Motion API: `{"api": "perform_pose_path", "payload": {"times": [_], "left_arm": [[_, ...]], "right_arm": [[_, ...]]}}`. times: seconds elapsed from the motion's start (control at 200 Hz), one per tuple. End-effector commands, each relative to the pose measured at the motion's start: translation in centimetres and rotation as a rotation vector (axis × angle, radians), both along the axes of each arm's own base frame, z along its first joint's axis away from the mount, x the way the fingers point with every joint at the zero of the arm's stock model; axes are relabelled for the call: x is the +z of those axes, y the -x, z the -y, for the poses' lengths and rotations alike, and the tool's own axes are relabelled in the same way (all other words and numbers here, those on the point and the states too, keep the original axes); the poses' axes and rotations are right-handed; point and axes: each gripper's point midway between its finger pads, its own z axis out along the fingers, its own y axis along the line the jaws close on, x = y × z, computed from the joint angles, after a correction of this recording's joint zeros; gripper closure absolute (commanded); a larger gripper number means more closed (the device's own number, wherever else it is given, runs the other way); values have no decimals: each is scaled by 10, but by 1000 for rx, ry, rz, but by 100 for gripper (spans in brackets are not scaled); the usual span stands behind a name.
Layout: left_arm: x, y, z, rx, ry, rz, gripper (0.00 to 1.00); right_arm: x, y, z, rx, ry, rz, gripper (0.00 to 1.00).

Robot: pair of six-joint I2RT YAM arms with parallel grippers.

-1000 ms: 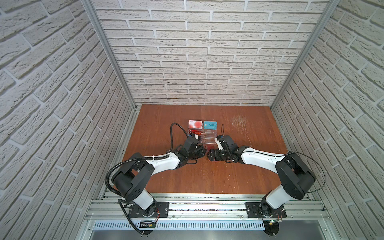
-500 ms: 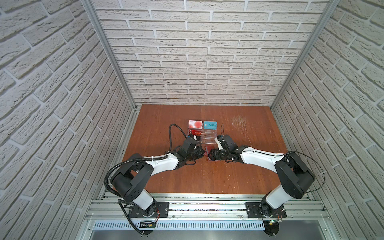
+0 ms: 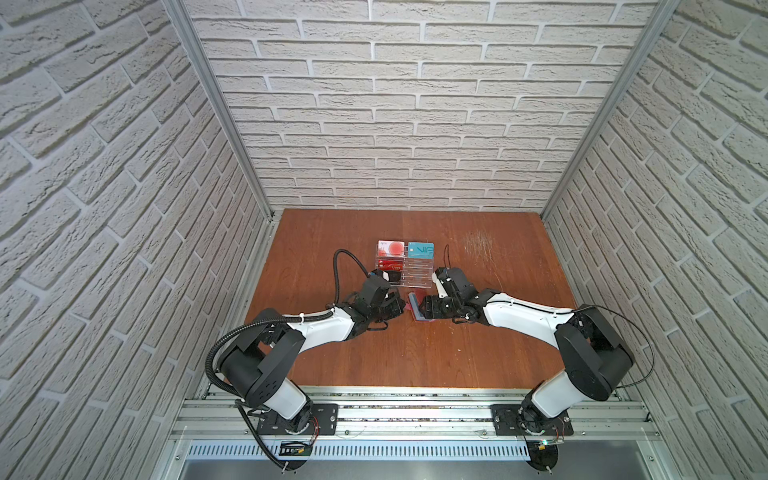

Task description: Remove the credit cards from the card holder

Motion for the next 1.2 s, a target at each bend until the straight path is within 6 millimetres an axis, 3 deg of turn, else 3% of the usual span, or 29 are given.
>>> {"api": "perform_pose_path", "payload": {"times": [0.0,0.525,0.97,1.195], "left_arm": [[11,-6,-2,12,20,47,100],[0,-6,-10,20,-9,29,100],[-8,-5,-17,26,-27,15,100],[-13,-3,-20,24,-40,9,100]], "right_arm": [[17,-7,5,-3,-2,44,29],[7,-4,40,-60,24,22,44],[-21,6,81,-136,219,-36,59],[-2,-3,88,-150,289,-6,63]]}}
